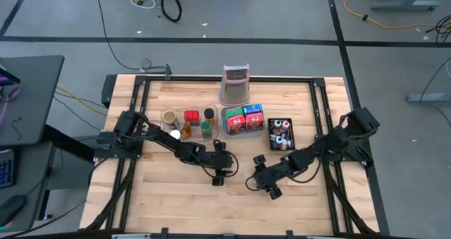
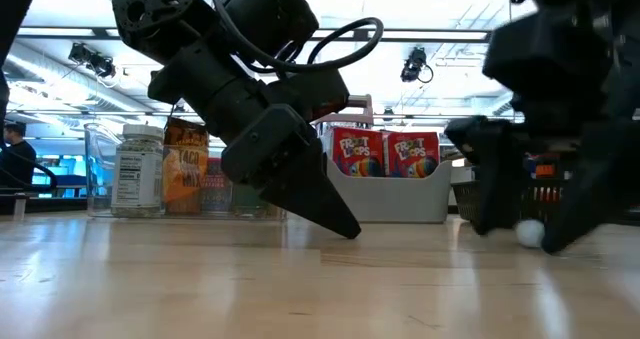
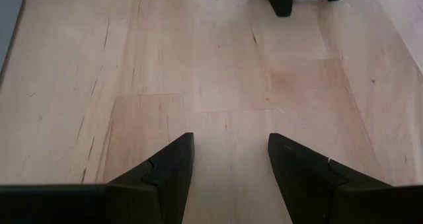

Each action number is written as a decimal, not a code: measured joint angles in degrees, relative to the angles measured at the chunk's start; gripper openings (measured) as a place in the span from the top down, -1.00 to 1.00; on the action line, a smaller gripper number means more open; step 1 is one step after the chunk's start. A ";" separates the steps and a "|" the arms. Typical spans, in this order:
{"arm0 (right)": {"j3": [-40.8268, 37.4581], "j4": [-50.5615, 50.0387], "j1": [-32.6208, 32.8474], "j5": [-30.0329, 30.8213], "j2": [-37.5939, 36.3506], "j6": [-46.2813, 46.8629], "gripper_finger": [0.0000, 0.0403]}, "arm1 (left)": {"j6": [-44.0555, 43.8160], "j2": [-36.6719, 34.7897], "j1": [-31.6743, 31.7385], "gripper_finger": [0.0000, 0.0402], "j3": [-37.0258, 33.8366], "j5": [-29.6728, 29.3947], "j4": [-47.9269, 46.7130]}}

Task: Pick & Place Kitchen Items
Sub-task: Put the small green food coloring bottle into the black basket

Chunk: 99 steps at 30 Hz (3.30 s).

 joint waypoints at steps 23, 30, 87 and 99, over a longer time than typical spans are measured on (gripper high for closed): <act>3.01 -9.21 0.00 1.27 -7.86 7.09 -0.12 | 0.34 0.00 0.04 -0.02 0.00 0.07 0.07; 3.79 -22.21 0.02 5.35 -14.72 29.64 -0.12 | 0.27 0.00 0.04 -0.02 0.00 0.10 0.07; 3.59 -47.37 1.34 16.59 -20.76 54.41 0.56 | 0.02 0.00 0.04 -0.02 0.02 0.07 2.62; 3.61 -60.67 0.36 23.33 -35.74 54.03 0.54 | 0.42 0.00 0.03 -0.02 0.02 0.07 2.60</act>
